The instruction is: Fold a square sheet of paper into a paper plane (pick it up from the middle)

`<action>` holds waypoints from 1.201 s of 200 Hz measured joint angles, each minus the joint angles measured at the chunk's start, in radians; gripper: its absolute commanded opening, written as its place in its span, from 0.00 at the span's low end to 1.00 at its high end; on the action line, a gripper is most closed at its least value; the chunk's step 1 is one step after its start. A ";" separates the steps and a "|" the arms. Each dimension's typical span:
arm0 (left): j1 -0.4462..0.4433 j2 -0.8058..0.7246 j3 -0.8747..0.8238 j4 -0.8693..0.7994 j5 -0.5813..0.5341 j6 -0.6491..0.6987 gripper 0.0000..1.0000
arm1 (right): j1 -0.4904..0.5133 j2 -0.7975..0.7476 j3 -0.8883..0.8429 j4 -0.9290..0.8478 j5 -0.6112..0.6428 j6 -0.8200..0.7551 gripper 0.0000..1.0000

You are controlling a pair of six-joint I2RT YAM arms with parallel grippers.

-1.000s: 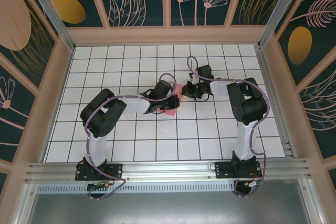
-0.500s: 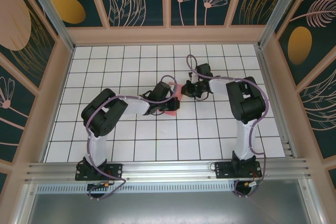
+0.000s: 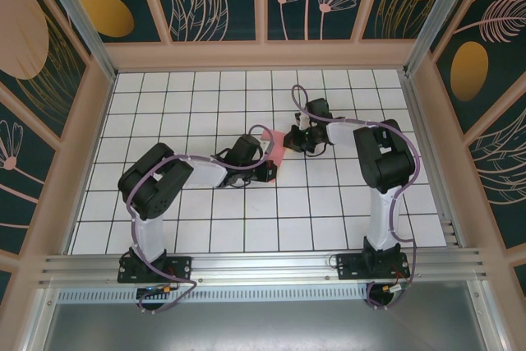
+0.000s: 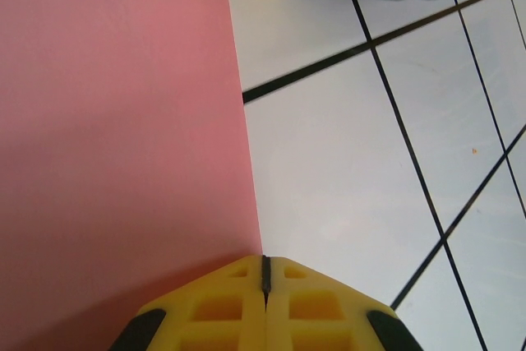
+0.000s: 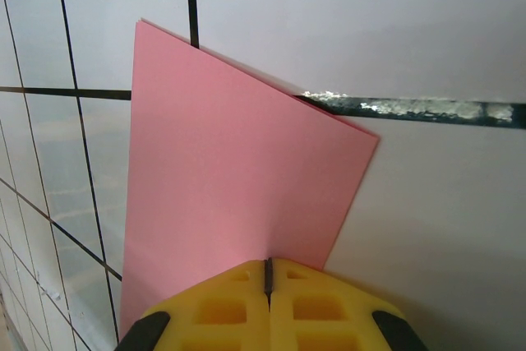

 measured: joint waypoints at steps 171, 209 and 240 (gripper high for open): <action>-0.015 -0.158 -0.073 -0.201 -0.016 0.100 0.08 | 0.008 -0.003 0.011 -0.008 0.016 -0.016 0.00; 0.040 -0.304 -0.077 -0.216 -0.135 0.008 0.28 | 0.049 -0.025 0.024 -0.036 0.093 -0.032 0.00; 0.130 -0.379 -0.131 -0.218 -0.241 -0.092 0.44 | 0.125 -0.061 0.024 -0.047 0.164 -0.029 0.00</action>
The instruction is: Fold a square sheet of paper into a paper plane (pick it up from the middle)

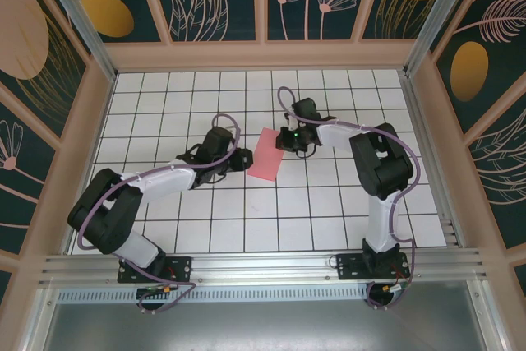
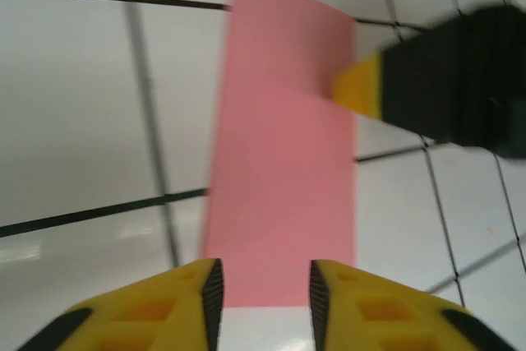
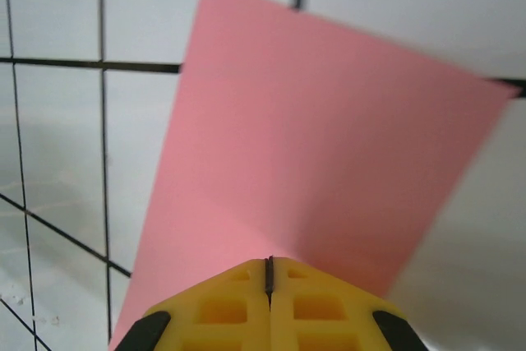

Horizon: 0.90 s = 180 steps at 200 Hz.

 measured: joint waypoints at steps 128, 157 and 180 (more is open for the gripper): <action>0.064 -0.003 -0.061 -0.024 -0.104 -0.200 0.79 | 0.156 0.009 -0.032 -0.002 0.019 -0.044 0.00; 0.066 0.013 -0.061 -0.023 -0.094 -0.196 0.78 | 0.156 -0.082 -0.133 -0.053 0.012 -0.115 0.00; 0.066 0.026 -0.061 0.000 -0.042 -0.186 0.79 | 0.148 -0.143 -0.177 -0.117 0.026 -0.123 0.08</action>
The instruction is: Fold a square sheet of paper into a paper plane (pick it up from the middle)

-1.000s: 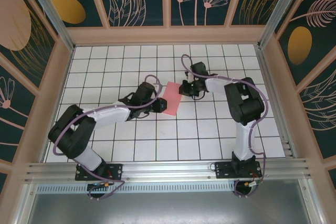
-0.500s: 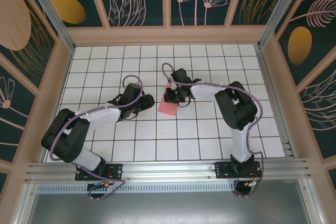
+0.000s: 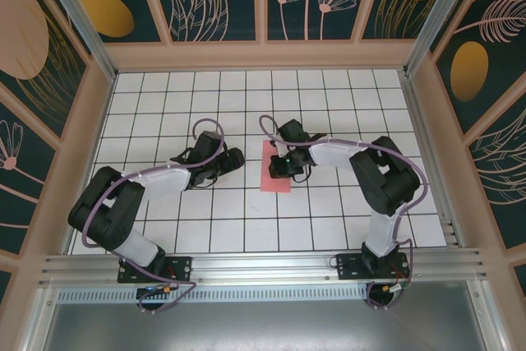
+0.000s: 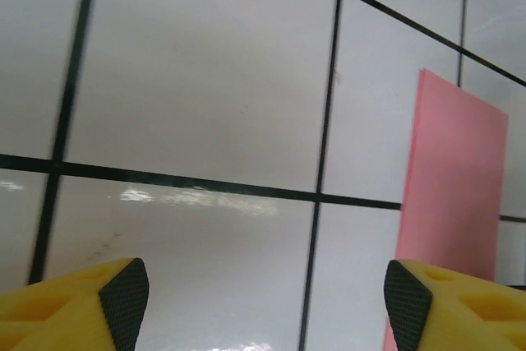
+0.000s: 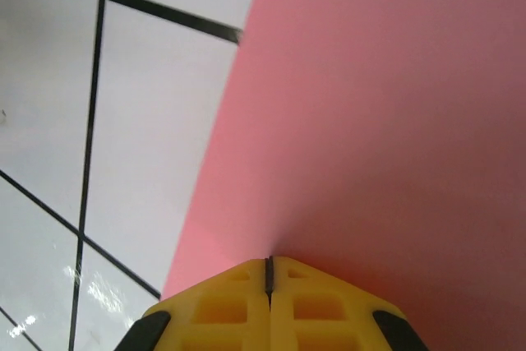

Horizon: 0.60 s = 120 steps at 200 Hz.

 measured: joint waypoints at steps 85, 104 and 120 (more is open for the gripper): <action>-0.019 0.000 -0.017 0.102 0.192 -0.042 0.86 | -0.037 -0.105 -0.019 0.050 0.161 0.226 0.23; -0.052 0.005 -0.016 0.099 0.216 -0.073 0.80 | -0.037 -0.112 -0.068 0.057 0.159 0.272 0.23; -0.084 0.019 -0.013 0.098 0.238 -0.101 0.76 | -0.037 -0.120 -0.113 0.058 0.143 0.300 0.22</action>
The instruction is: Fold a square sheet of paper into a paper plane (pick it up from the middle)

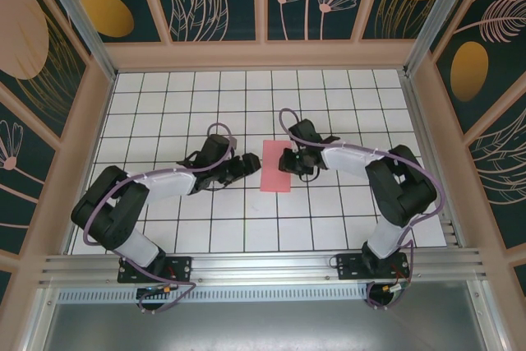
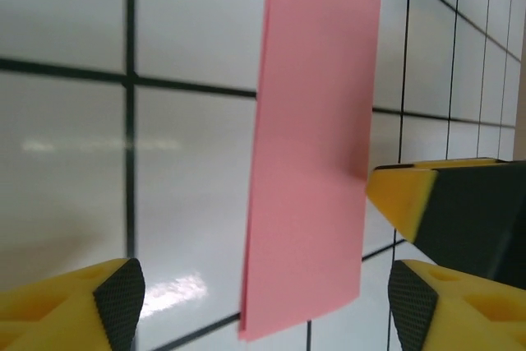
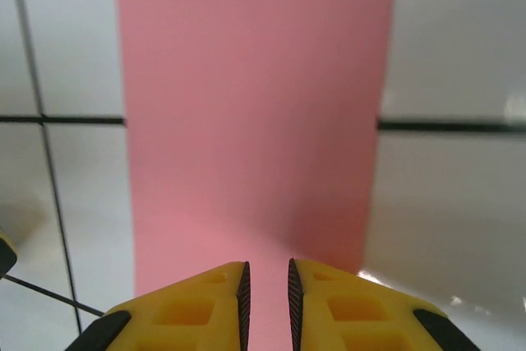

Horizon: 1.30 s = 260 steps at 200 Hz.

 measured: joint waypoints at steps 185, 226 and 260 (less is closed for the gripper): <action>-0.085 0.055 -0.010 0.058 0.103 -0.166 0.68 | -0.066 -0.063 -0.200 0.193 -0.172 0.111 0.21; -0.092 0.083 0.014 0.046 0.103 -0.166 0.68 | -0.077 -0.063 -0.209 0.208 -0.192 0.111 0.21; -0.098 0.096 0.027 0.035 0.104 -0.165 0.68 | -0.081 -0.063 -0.214 0.217 -0.203 0.111 0.21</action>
